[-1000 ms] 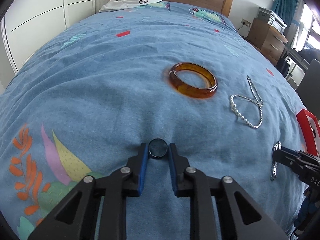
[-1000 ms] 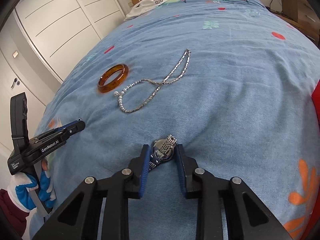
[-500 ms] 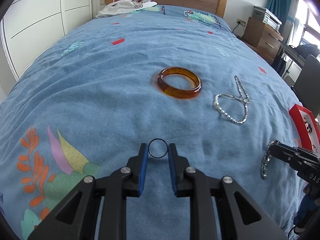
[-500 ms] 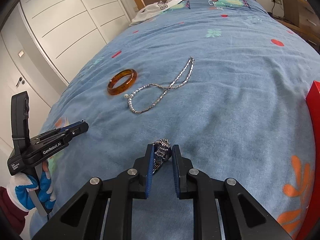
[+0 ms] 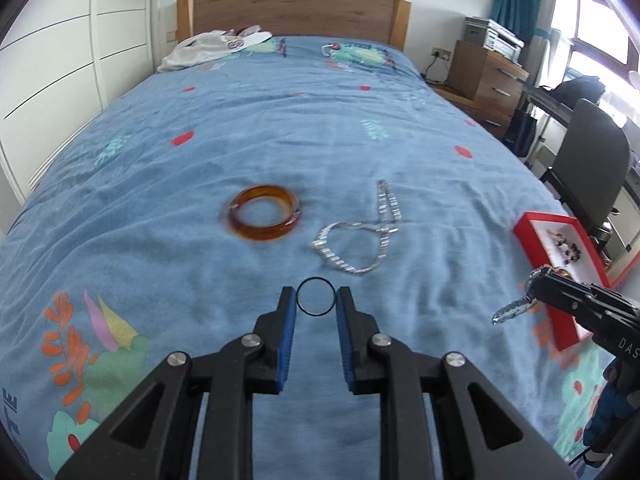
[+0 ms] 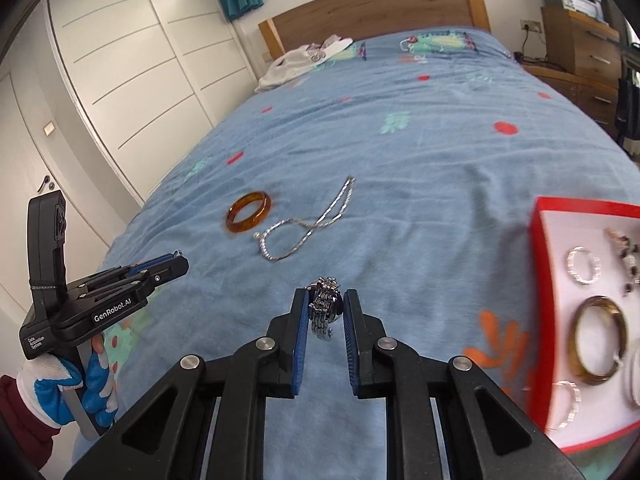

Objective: Organize jewelry
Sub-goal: 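Carry the watch and silver ring into the red box and release both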

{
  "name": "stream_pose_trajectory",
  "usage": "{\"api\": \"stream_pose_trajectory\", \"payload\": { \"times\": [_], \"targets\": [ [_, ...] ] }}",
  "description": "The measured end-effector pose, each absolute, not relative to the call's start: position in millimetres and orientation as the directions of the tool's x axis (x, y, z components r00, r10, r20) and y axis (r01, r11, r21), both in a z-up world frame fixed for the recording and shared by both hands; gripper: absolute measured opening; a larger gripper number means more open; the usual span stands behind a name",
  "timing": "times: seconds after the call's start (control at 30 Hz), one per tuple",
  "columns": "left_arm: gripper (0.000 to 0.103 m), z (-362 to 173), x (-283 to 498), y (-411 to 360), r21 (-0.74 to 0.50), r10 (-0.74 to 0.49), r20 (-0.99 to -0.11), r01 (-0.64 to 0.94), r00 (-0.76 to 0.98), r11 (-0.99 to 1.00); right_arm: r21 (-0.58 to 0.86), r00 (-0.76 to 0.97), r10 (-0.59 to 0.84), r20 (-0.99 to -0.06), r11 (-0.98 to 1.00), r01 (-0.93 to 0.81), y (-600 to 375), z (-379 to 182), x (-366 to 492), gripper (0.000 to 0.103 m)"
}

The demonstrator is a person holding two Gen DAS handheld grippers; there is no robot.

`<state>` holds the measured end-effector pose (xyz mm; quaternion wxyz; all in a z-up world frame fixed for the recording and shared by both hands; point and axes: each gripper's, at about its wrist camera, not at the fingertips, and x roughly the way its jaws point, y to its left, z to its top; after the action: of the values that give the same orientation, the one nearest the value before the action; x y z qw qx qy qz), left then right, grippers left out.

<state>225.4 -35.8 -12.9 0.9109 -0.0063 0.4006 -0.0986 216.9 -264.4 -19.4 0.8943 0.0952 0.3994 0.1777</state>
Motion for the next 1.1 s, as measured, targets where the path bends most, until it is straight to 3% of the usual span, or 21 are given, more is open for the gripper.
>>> {"api": "stream_pose_trajectory", "payload": {
  "times": [0.37,0.67,1.1],
  "targets": [
    [0.019,20.4,215.9,-170.5,-0.130,-0.347,-0.697,0.365,0.628,0.922,0.265,0.721,0.270,-0.639,0.956,-0.123,-374.0,24.8,186.0,0.017],
    [0.019,4.4,216.2,-293.9,-0.158,-0.459,-0.718,0.520,0.523,0.840,0.210,0.704,0.147,-0.695,0.978,0.003,-467.0,3.9,187.8,0.017],
    [0.019,-47.4,267.5,-377.6,-0.150,-0.426,-0.784,0.527,0.452,0.836,0.189,0.623,0.119,-0.773,0.981,0.047,-513.4,-50.6,227.0,0.017]
  ]
}}
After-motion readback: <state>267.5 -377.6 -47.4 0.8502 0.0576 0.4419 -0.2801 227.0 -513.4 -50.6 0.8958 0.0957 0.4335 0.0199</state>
